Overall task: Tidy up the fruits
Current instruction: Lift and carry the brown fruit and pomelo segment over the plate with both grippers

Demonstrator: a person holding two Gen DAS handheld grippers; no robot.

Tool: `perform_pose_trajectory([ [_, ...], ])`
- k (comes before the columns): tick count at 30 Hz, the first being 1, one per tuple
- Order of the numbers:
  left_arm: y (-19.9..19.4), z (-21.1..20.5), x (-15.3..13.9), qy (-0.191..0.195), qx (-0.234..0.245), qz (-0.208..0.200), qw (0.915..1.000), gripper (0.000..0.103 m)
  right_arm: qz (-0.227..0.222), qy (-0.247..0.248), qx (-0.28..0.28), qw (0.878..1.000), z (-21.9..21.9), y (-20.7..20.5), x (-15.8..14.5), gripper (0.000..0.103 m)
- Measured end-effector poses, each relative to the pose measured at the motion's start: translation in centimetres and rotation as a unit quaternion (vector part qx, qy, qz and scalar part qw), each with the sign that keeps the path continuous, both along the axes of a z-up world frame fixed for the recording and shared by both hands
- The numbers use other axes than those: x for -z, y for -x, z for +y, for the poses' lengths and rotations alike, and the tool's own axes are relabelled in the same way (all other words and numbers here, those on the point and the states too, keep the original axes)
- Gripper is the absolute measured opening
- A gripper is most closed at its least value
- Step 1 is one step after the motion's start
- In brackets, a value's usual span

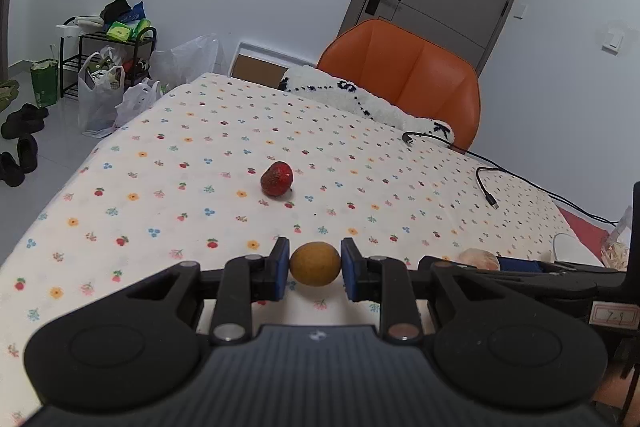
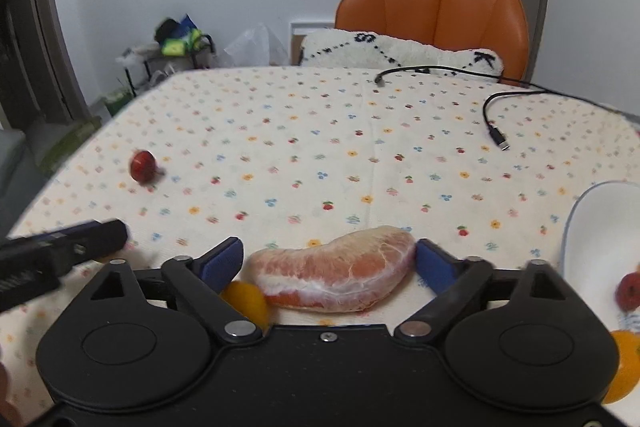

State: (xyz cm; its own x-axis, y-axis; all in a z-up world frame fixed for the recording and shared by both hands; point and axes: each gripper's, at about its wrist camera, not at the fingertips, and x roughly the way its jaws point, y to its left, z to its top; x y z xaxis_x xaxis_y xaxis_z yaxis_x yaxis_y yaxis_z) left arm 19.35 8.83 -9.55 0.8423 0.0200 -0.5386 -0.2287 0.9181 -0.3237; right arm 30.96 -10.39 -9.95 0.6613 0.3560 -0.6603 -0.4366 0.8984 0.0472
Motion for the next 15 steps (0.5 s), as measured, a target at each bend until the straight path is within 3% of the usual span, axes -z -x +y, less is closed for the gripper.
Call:
perform_pose_trajectory([
  [6, 0.3, -0.2, -0.2, -0.004, 0.004, 0.003, 1.0000, 0.026, -0.005, 0.001, -0.002, 1.000, -0.1, 0.2, 0.0, 0.085],
  [15, 0.7, -1.7, -1.2, -0.012, 0.013, -0.006, 0.9998, 0.026, -0.023, -0.038, 0.009, 0.999, -2.0, 1.6, -1.3, 0.084],
])
